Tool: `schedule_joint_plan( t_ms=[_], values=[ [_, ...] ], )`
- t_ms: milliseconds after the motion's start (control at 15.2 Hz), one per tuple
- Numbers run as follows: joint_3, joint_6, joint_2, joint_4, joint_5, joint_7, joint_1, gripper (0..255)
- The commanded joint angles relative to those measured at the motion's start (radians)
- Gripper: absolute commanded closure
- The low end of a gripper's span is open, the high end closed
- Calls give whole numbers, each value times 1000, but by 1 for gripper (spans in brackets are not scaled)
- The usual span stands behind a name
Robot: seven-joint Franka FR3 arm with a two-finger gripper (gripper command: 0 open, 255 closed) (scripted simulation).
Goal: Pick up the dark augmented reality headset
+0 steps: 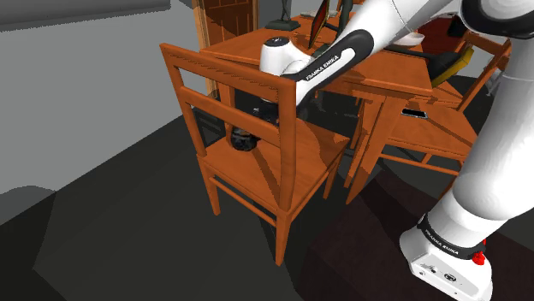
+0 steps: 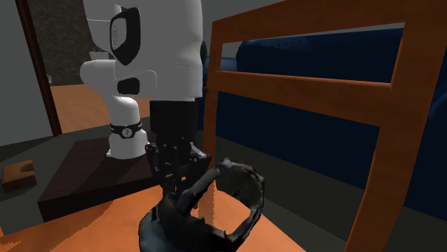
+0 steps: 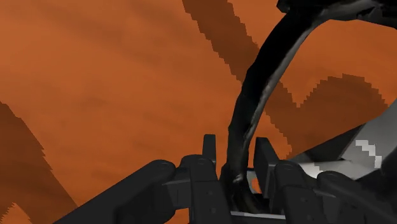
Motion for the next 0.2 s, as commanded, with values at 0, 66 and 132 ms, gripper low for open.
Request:
schedule_joint_plan(
  t_ms=[0,66,132],
  values=[
    [7,-22,-21,5,18,-15,-5,255],
    [7,-23,-22,6,19,-16,-6,255],
    [7,-23,-22,6,19,-16,-5,255]
  ],
)
